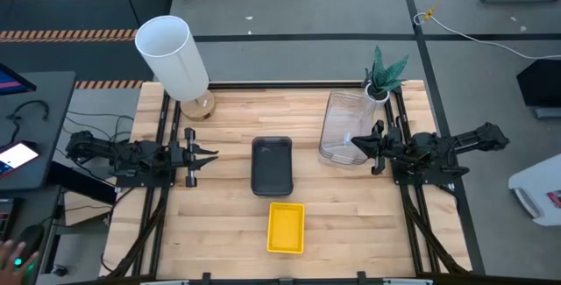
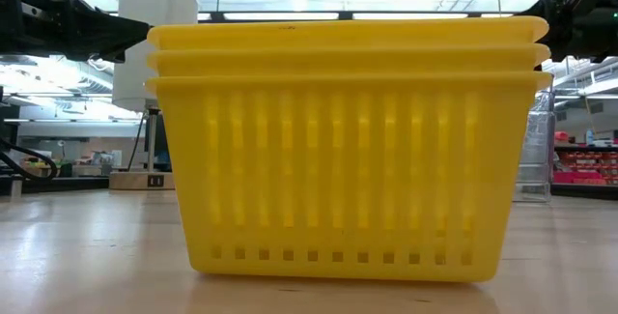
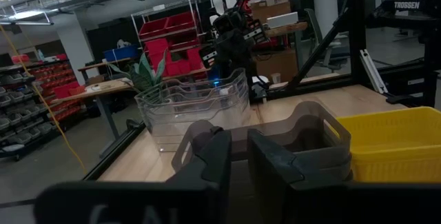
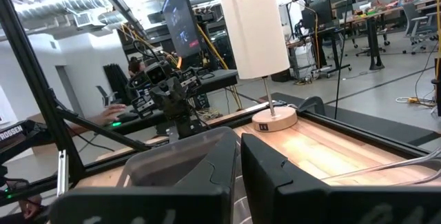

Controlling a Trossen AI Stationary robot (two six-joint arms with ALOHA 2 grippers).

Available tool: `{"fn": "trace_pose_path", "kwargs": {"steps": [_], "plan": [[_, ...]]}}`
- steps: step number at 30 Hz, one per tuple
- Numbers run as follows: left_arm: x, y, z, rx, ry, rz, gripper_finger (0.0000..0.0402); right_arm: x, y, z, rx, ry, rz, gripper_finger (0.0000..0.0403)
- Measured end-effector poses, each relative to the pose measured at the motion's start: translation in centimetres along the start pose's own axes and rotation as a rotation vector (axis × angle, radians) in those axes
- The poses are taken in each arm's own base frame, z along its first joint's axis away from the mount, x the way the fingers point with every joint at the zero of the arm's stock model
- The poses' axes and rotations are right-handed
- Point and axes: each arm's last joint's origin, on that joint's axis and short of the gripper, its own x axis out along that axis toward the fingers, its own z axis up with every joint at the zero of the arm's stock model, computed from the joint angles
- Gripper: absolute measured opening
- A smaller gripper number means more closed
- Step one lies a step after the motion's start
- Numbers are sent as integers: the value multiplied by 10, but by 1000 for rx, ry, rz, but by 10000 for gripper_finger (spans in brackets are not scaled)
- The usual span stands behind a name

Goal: Stack baskets by color
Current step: Return to Home Position

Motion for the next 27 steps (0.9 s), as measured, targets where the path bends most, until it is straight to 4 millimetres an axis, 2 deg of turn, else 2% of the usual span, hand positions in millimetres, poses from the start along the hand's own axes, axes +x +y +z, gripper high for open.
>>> {"fn": "trace_pose_path", "kwargs": {"steps": [27], "plan": [[0, 0, 0, 0, 0, 0, 58, 0, 0, 0, 0, 0, 0, 30]]}}
